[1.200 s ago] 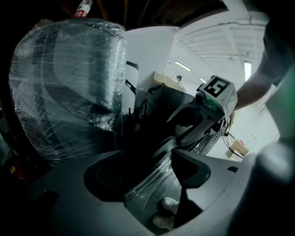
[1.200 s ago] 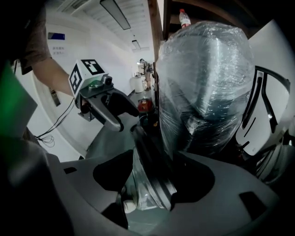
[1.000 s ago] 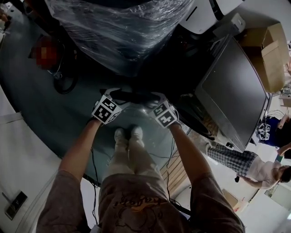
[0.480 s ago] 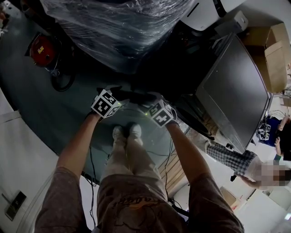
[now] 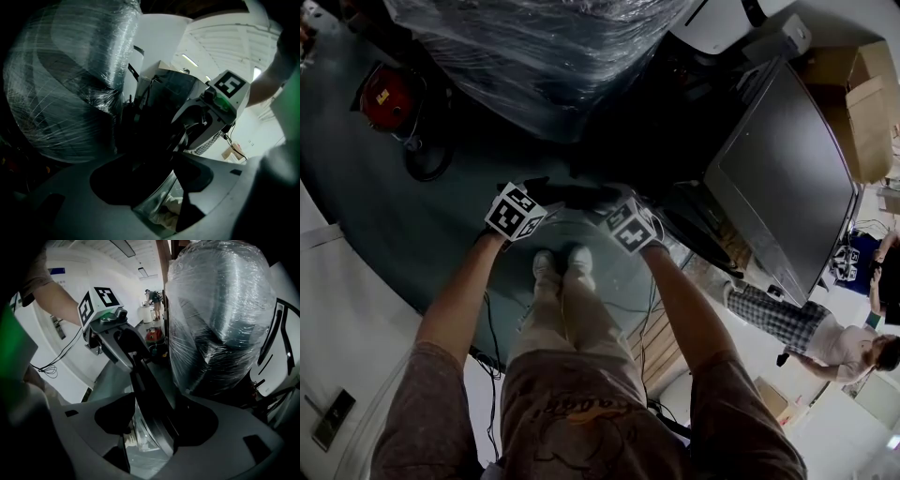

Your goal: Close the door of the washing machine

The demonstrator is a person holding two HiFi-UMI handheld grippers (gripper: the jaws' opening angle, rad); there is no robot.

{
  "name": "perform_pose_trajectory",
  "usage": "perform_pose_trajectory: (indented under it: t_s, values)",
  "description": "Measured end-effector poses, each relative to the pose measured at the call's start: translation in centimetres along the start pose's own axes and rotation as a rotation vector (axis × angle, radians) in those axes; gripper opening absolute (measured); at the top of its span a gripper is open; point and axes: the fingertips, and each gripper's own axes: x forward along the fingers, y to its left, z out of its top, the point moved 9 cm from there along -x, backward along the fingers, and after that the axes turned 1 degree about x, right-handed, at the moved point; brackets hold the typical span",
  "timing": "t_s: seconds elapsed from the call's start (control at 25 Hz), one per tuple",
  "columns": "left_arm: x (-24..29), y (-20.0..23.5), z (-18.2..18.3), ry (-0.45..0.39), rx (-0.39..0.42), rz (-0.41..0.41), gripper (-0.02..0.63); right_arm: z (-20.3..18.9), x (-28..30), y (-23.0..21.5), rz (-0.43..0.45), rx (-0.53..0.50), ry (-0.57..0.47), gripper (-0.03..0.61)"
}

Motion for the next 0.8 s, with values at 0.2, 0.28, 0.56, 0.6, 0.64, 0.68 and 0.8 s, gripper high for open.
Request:
perform_pose_trajectory:
  t_s: [0.2, 0.28, 0.56, 0.6, 0.64, 0.68, 0.8]
  values:
    - [-0.5, -1.3, -1.2, 0.012, -0.046, -0.004, 0.258, -0.3, -0.2, 1.1, 0.006, -0.009, 0.038, 0.25]
    - [-0.6, -2.0, -1.8, 0.013, -0.06, -0.01, 0.252, -0.5, -0.3, 1.6, 0.008, 0.0, 0.029, 0.258]
    - [-1.2, -4.8, -4.2, 0.037, -0.078, -0.056, 0.206, -1.5, -0.8, 3.7, 0.025, -0.036, 0.058, 0.282]
    - [-1.2, -5.2, -4.5, 0.042, -0.085, -0.061, 0.199, -1.7, -0.9, 3.9, 0.035, -0.049, 0.073, 0.282]
    - [-1.3, -5.7, -4.9, 0.046, -0.093, -0.062, 0.195, -1.8, -1.0, 4.2, 0.045, -0.064, 0.09, 0.282]
    - [-1.3, -6.2, -5.2, 0.049, -0.102, -0.061, 0.192, -1.8, -1.0, 4.4, 0.053, -0.08, 0.109, 0.282]
    - [-1.4, -7.6, -6.1, 0.047, -0.141, -0.06, 0.187, -2.1, -1.2, 5.2, 0.068, -0.121, 0.171, 0.282]
